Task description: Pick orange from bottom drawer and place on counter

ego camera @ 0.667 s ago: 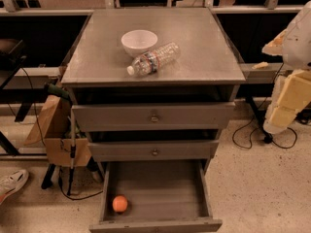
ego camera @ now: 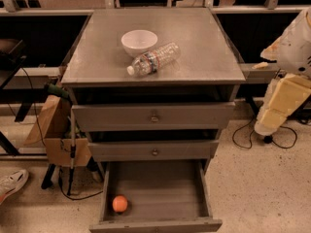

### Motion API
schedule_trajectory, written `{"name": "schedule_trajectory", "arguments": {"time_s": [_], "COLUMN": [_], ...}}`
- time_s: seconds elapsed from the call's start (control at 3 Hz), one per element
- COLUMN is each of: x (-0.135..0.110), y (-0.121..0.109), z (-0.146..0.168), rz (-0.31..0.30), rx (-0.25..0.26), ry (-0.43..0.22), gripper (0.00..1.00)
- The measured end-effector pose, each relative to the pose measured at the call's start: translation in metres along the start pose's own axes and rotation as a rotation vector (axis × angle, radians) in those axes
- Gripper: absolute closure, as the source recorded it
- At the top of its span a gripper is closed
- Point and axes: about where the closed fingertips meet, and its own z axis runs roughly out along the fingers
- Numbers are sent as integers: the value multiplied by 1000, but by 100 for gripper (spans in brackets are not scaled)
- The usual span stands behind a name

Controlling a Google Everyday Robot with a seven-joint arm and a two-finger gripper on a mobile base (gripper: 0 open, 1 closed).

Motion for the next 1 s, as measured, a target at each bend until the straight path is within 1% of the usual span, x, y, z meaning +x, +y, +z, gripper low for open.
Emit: {"name": "schedule_trajectory", "arguments": {"time_s": [0.33,0.67,1.0], "x": [-12,-31,-61], "y": [11,44,99], "z": [35,103,172], "rz": [86,235,326], "rx": [-7,-84,-208], "ry": [-1,-46,-129], "gripper": [0,0,0]}}
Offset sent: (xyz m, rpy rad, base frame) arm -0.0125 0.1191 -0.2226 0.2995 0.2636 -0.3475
